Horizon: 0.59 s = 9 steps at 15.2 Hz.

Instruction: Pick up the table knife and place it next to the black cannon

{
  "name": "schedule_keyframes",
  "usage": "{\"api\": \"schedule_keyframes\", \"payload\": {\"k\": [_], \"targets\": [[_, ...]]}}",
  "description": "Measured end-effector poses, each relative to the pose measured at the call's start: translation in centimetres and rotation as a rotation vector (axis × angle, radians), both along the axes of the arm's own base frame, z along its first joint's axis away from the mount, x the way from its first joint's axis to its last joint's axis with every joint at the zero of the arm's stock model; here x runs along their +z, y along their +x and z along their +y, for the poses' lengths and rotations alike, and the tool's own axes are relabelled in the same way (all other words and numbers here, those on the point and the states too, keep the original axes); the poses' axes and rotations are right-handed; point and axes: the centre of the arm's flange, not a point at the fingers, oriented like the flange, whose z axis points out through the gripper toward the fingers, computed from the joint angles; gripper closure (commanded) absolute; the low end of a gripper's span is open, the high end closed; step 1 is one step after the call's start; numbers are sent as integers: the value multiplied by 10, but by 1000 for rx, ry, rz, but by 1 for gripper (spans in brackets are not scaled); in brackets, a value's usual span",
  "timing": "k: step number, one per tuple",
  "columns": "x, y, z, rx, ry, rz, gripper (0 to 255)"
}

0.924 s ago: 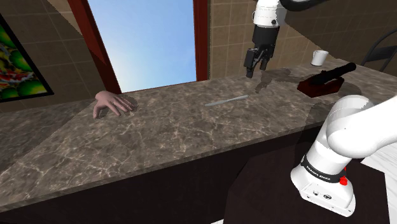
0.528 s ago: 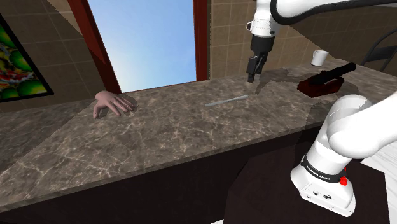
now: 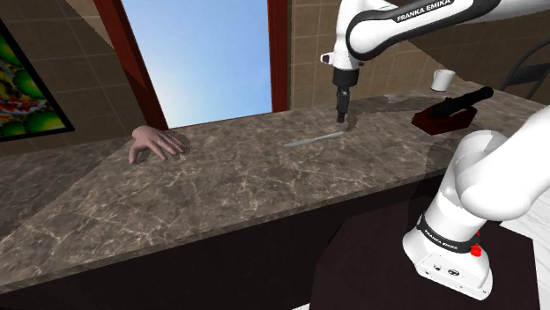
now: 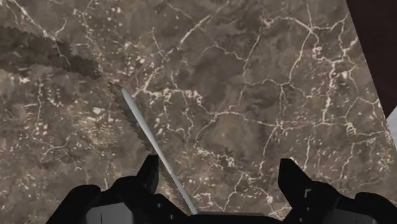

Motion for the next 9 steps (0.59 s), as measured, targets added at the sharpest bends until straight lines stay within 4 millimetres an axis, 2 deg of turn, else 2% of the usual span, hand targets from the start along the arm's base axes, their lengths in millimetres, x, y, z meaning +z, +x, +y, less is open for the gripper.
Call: {"api": "schedule_keyframes", "payload": {"k": [3, 8, 9], "targets": [[-28, 26, -14, 160, -4, 14, 0], [-73, 74, -23, 427, -10, 36, 0], [-81, 77, -25, 457, -11, 39, 0]]}}
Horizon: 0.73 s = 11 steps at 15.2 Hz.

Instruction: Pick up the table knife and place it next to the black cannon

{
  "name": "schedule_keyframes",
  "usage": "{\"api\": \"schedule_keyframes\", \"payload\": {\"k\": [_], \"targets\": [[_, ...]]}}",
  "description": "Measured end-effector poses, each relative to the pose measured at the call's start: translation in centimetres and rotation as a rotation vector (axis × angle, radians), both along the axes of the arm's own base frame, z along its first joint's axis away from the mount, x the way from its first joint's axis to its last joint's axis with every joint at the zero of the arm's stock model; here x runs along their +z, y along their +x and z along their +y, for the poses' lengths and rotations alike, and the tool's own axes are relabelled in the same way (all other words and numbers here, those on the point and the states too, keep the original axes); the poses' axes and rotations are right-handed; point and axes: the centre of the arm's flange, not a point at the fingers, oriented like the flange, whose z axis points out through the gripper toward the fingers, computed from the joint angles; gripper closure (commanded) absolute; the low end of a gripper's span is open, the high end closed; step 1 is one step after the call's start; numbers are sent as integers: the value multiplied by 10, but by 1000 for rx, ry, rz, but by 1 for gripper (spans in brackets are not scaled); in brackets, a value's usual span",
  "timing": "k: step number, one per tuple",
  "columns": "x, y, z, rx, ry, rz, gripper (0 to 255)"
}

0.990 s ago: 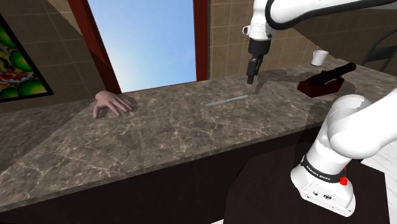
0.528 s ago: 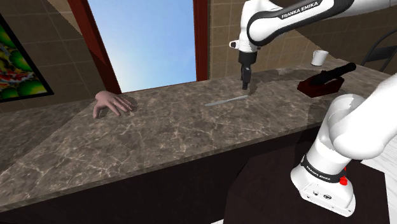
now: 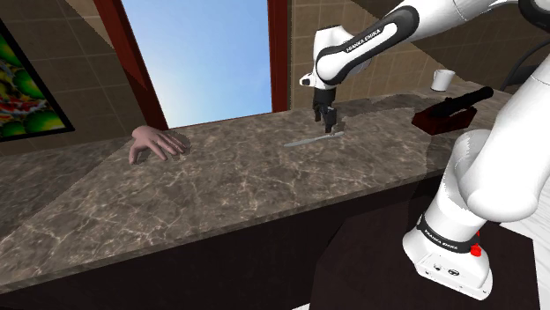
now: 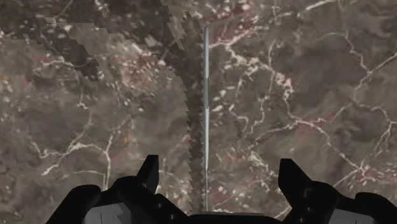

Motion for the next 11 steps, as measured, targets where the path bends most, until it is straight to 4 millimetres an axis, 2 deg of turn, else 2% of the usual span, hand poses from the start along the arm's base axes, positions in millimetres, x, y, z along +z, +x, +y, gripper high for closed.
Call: {"api": "schedule_keyframes", "payload": {"k": [7, 11], "targets": [[-37, 5, -4, 31, -2, 2, 0], [-42, 5, -4, 31, -2, 2, 0]]}}
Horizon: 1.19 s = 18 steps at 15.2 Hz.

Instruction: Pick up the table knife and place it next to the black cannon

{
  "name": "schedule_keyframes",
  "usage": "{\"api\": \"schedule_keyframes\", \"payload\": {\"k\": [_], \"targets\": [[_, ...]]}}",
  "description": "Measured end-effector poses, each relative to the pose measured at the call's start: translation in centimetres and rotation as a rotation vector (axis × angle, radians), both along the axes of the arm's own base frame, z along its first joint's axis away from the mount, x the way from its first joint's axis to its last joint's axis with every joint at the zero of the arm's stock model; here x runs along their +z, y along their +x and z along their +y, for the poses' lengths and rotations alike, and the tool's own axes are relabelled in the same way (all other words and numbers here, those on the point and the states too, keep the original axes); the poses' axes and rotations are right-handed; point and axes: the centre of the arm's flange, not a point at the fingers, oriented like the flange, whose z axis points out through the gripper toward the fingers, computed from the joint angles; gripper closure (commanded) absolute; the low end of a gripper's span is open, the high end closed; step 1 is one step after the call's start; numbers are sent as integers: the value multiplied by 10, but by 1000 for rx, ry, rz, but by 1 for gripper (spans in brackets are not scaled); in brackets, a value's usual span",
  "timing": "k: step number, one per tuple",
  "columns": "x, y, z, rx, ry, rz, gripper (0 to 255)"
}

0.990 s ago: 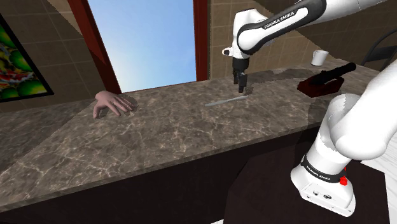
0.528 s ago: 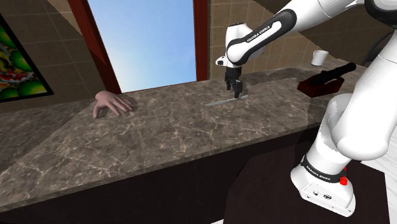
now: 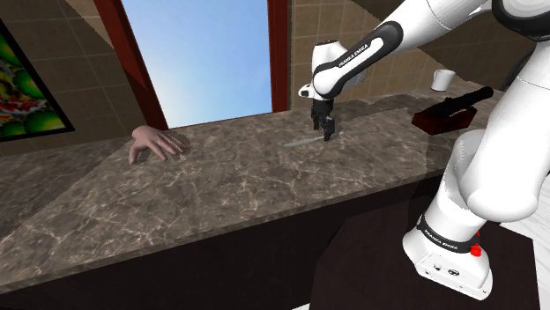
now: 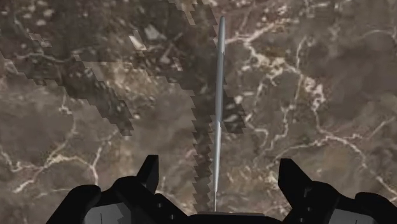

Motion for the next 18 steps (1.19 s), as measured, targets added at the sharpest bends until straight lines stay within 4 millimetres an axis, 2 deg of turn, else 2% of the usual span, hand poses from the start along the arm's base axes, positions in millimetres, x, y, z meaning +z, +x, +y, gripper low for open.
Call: {"api": "schedule_keyframes", "payload": {"k": [3, 4, 14, 18], "targets": [[0, 0, 0, 0, 0, 0, 0], [0, 0, 0, 0, 0, 0, 255], [0, 0, 0, 0, 0, 0, 255], [16, 0, 0, 0, 0, -1, 255]]}}
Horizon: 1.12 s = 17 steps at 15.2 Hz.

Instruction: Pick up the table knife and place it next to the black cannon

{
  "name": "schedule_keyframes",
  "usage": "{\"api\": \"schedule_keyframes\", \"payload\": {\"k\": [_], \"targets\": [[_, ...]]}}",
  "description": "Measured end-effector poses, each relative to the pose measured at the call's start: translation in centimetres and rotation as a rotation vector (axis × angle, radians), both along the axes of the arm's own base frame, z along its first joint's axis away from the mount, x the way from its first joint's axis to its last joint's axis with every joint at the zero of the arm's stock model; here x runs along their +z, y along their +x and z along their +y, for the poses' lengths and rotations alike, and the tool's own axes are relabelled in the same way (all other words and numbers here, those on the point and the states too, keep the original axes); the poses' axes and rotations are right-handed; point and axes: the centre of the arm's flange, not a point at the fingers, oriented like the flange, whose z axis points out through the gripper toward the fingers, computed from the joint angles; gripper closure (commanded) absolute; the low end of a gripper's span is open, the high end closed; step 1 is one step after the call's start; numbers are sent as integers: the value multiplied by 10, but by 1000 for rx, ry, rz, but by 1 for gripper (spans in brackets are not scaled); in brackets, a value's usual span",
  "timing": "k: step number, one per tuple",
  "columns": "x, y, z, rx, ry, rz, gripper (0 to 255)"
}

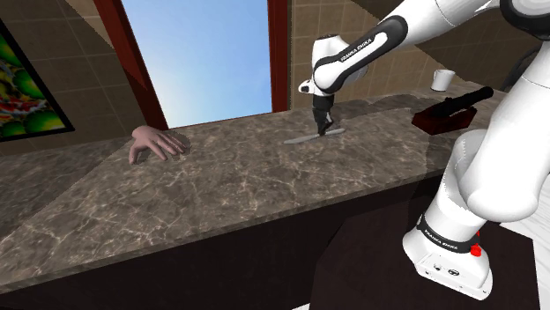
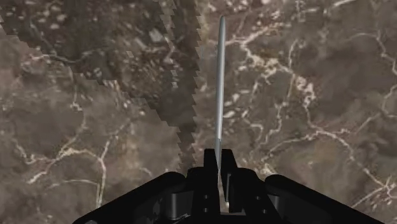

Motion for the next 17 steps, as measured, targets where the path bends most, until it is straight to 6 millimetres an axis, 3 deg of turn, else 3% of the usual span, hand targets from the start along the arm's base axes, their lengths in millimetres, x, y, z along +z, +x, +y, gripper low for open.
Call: {"api": "schedule_keyframes", "payload": {"k": [17], "targets": [[88, 0, -1, 0, 0, 0, 255]]}}
